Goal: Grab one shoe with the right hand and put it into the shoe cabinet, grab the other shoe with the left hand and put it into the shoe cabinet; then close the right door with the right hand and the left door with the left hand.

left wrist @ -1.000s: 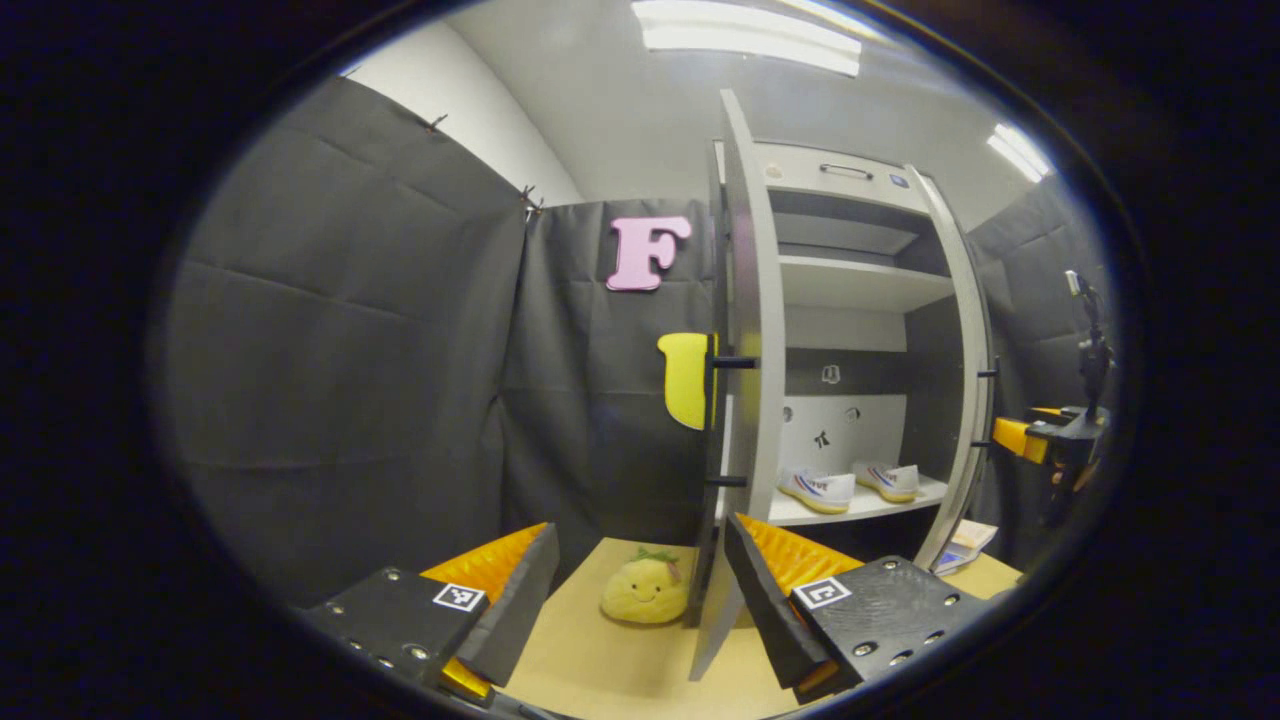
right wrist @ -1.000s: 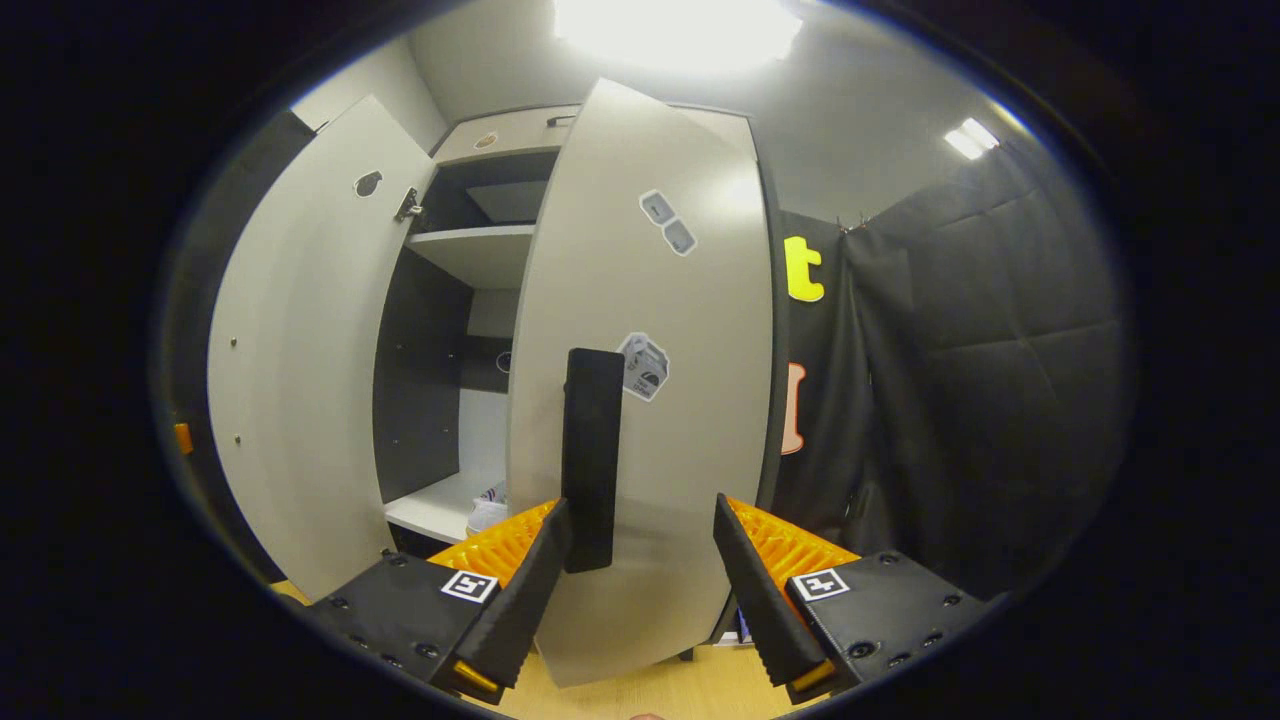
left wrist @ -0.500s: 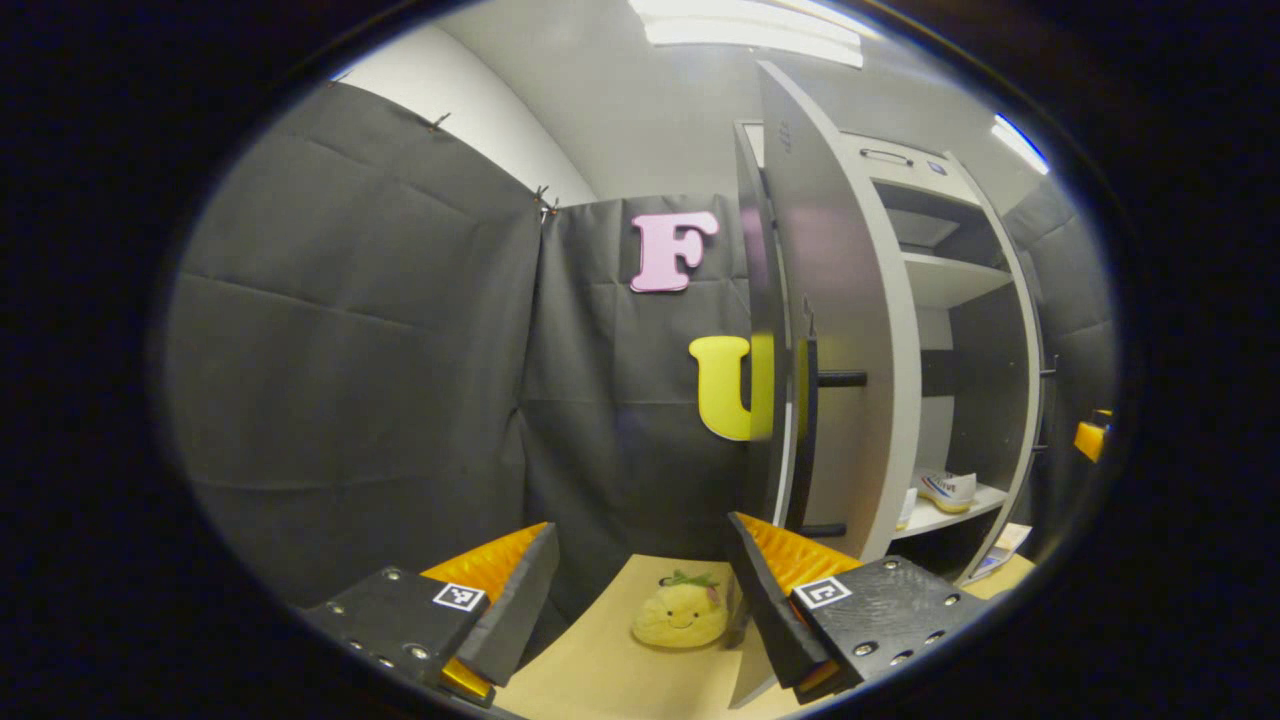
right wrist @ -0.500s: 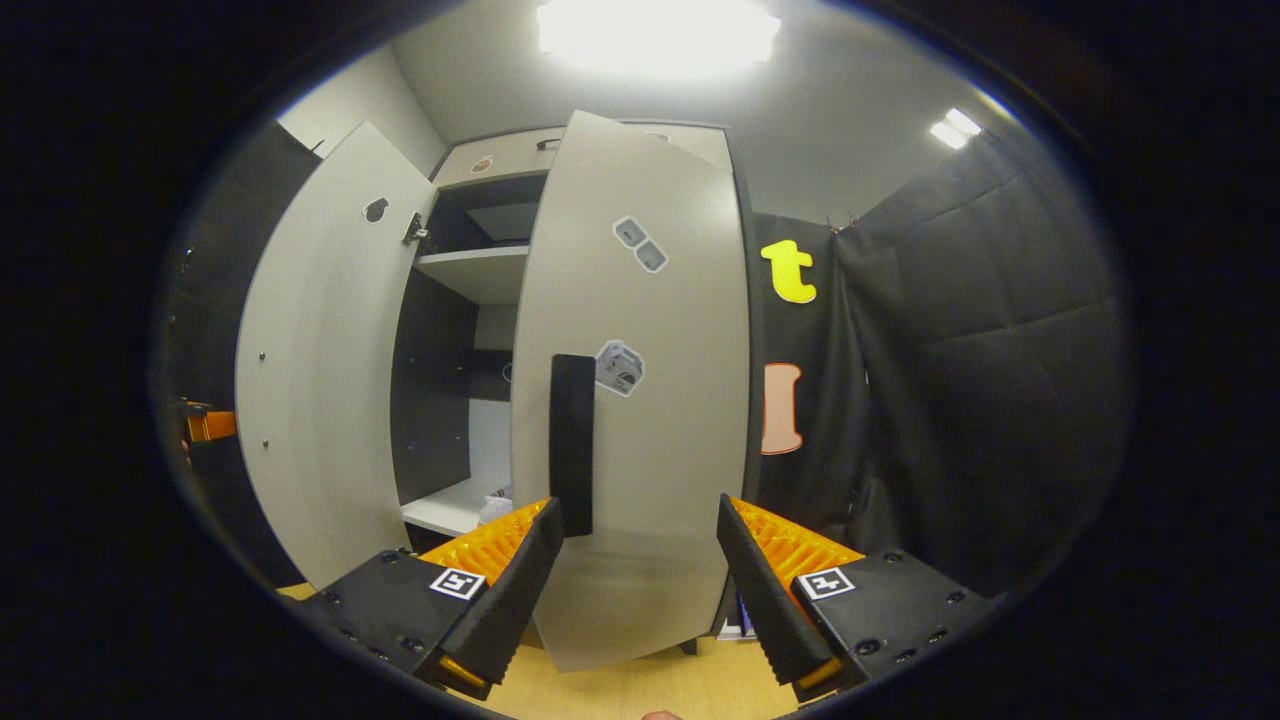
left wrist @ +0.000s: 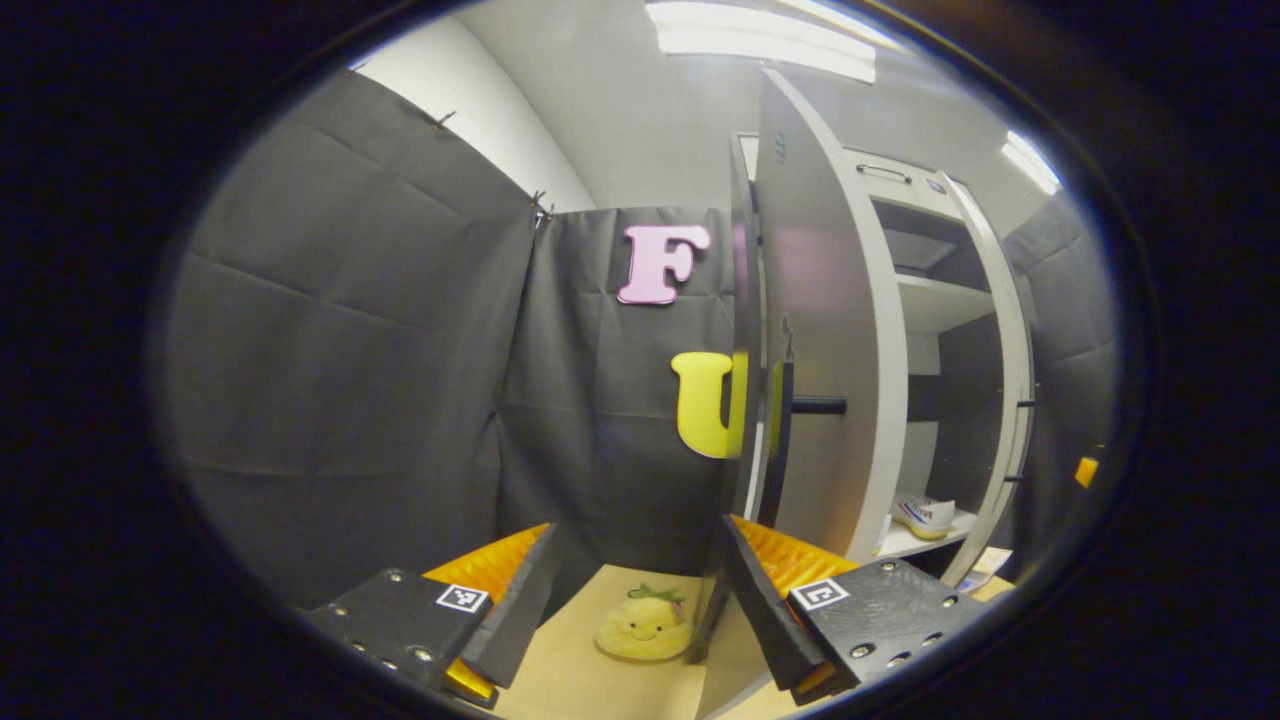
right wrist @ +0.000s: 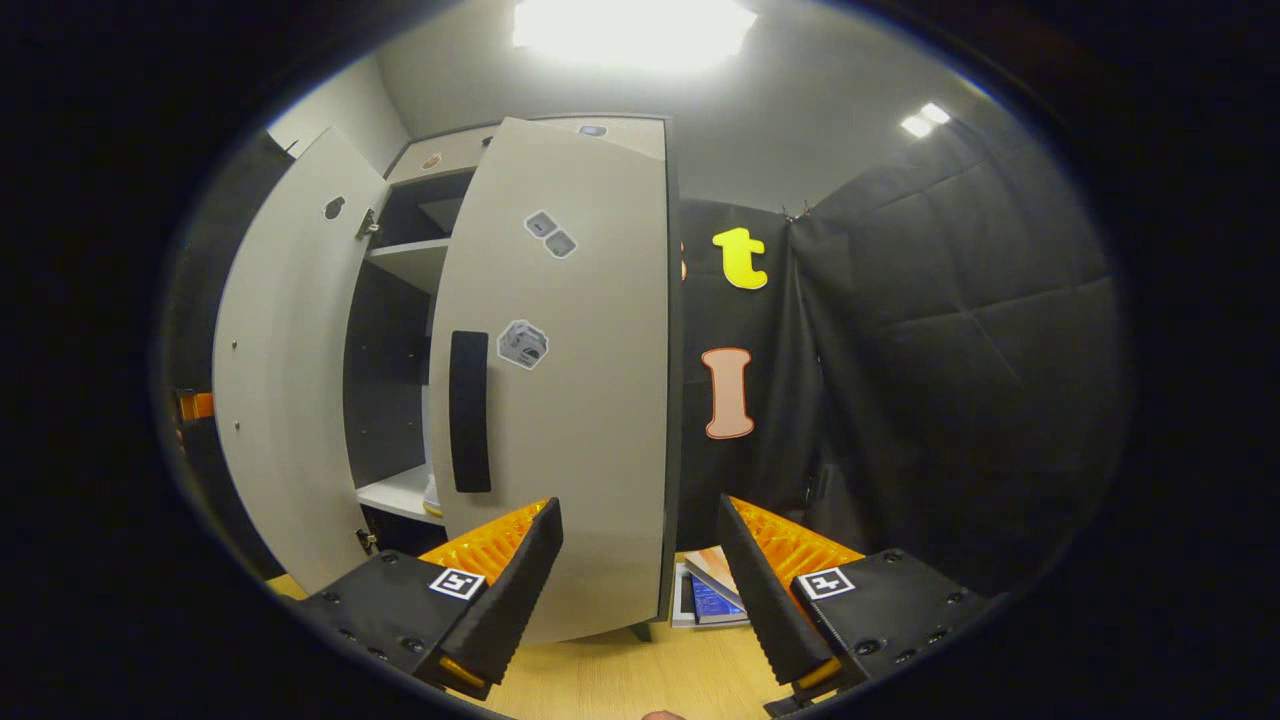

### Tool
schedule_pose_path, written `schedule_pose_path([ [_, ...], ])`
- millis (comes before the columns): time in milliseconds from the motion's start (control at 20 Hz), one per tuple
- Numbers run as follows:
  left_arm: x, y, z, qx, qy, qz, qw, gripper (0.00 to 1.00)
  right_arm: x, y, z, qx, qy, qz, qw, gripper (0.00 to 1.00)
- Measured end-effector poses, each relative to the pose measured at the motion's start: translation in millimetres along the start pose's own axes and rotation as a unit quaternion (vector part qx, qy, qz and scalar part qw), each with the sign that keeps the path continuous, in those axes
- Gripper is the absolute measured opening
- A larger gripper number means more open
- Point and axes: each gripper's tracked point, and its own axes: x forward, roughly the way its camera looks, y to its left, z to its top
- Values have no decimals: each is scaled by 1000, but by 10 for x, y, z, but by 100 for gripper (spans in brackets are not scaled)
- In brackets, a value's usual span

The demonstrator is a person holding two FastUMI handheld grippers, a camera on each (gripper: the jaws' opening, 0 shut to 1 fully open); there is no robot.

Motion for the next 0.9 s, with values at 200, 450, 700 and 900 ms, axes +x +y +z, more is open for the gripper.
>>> schedule_pose_path([
  [200,-51,-288,4,3,5,-28,1000,93,55,3,-13,-2,-1,10,1000,98],
  [450,-78,-739,-31,-6,4,-62,998,93,80,-93,-27,-6,3,14,1000,98],
  [700,0,-1196,-81,-15,5,-97,995,94,28,-388,-56,-9,7,-6,1000,96],
  [900,162,-1612,-93,-6,3,-120,993,94,-34,-650,-82,-7,11,-24,1000,96],
])
